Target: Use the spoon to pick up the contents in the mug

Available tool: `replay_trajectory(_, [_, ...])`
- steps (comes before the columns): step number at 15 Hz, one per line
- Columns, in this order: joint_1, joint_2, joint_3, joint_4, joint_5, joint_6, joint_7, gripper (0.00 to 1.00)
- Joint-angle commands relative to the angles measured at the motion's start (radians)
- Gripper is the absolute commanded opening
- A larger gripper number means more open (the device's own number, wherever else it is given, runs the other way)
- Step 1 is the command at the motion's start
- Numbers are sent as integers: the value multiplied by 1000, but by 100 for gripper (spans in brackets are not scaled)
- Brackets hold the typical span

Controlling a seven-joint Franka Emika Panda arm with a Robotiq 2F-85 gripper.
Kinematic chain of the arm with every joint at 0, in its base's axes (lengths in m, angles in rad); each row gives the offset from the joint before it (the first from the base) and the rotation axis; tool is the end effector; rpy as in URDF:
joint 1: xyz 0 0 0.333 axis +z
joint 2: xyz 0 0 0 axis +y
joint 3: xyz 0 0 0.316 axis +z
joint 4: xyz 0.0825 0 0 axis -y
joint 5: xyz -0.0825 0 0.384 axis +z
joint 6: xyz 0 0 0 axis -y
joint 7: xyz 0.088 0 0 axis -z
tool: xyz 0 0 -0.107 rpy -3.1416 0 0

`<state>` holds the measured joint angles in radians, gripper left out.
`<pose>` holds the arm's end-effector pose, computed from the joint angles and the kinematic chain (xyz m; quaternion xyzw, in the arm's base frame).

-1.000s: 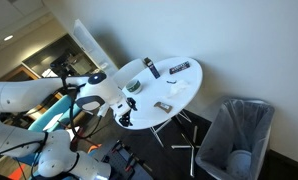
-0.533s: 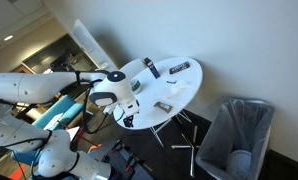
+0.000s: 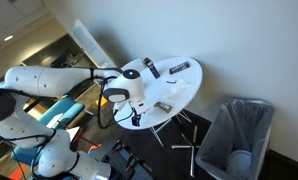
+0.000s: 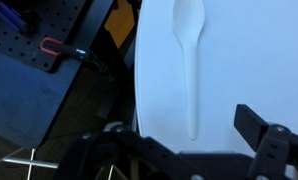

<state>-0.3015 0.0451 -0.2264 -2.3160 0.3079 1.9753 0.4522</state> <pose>0.4147 -0.2197 0.3004 -0.8154 0.5336 0.1837 0.1289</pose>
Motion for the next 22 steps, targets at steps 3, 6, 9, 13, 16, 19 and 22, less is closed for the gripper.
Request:
replay_trajectory(3, [17,50,-14,54,58,-50,-19,100])
replay_trajectory(6, [20,58,-14,53,63,-64,-19,100])
replay_trajectory(9, [24,63,-12,56,63,-82,-18,100])
replay_trajectory(13, [31,80,-8,68,73,-93,-17,100])
replay_trajectory(16, [38,93,-7,75,80,-96,-15,96])
replay_trajectory(19, [38,103,-10,83,85,-100,-17,69])
replay_trajectory(22, [36,103,-12,90,94,-102,-21,46])
